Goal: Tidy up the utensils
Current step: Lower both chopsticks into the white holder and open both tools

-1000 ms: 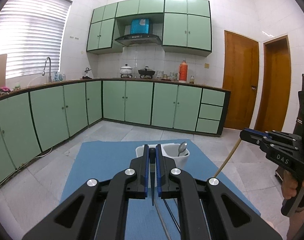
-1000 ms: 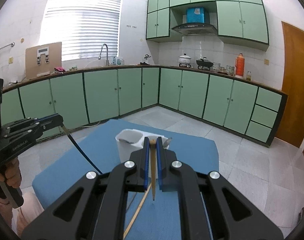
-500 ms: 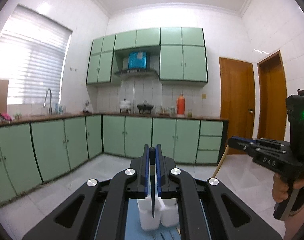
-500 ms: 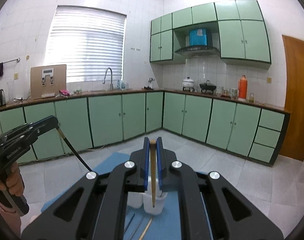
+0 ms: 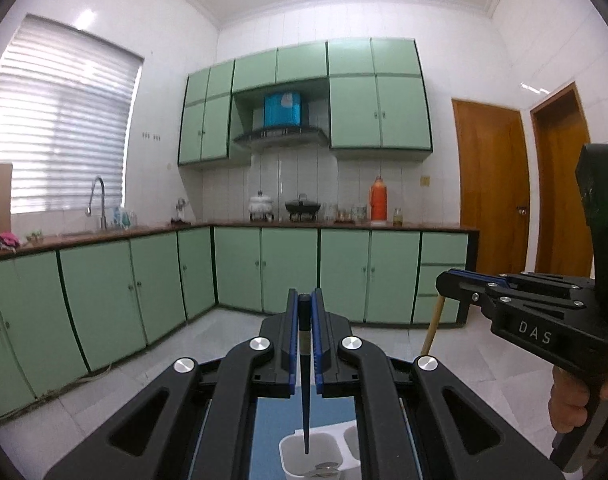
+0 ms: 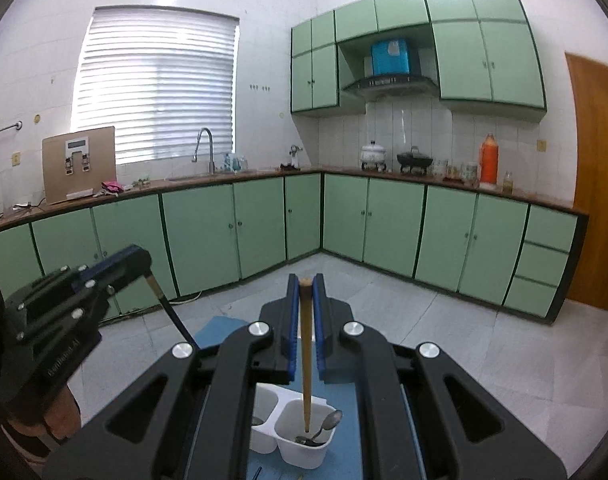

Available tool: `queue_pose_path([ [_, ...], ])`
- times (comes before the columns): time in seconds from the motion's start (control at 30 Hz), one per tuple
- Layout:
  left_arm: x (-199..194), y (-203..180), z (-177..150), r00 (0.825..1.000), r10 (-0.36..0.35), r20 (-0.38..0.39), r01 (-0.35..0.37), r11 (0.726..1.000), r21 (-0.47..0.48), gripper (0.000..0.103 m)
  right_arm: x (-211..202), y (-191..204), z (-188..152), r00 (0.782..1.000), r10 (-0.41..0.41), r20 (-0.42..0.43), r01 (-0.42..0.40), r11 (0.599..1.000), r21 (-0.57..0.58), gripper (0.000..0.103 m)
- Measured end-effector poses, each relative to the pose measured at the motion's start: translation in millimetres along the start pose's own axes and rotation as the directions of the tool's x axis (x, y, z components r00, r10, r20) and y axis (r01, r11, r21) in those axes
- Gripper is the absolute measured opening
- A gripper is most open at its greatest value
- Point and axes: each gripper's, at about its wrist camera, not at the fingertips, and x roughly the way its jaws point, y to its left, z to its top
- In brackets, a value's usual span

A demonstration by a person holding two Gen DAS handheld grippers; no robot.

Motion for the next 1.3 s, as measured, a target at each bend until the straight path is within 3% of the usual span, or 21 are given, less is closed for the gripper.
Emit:
queue_pose_path([
  [0.4, 59.5, 14.0, -40.6, 0.994, -0.007, -0.112, 0.004, 1.0, -0.024, 0.006, 52.6, -2.9, -39.9, 0.998, 0.014, -0.065, -0.011, 0.999, 0.038, 0.006],
  [0.87, 84.0, 18.8, -77.5, 0.981, 0.0, -0.194, -0.009, 0.999, -0.048, 0.006, 73.4, -3.4, -75.6, 0.995, -0.003, -0.103, 0.011, 0.997, 0.072, 0.006],
  [1.07, 80.1, 19.0, -81.1, 0.983, 0.012, -0.185, -0.021, 0.999, -0.049, 0.007, 68.6, -9.1, -78.7, 0.995, -0.019, -0.095, 0.027, 0.995, 0.093, 0.006],
  [1.13, 77.3, 19.9, -81.6, 0.982, 0.015, -0.186, -0.025, 0.998, -0.05, 0.009, 67.0, -13.2, -78.3, 0.995, -0.024, -0.095, 0.034, 0.994, 0.103, 0.007],
  [1.23, 75.4, 21.3, -79.2, 0.982, 0.018, -0.189, -0.03, 0.998, -0.062, 0.022, 63.5, -18.8, -81.3, 0.995, -0.043, -0.094, 0.053, 0.992, 0.112, 0.009],
  [1.3, 71.0, 23.7, -79.2, 0.983, 0.021, -0.181, -0.035, 0.997, -0.074, 0.043, 62.0, -22.0, -82.6, 0.994, -0.05, -0.098, 0.061, 0.991, 0.117, 0.011],
])
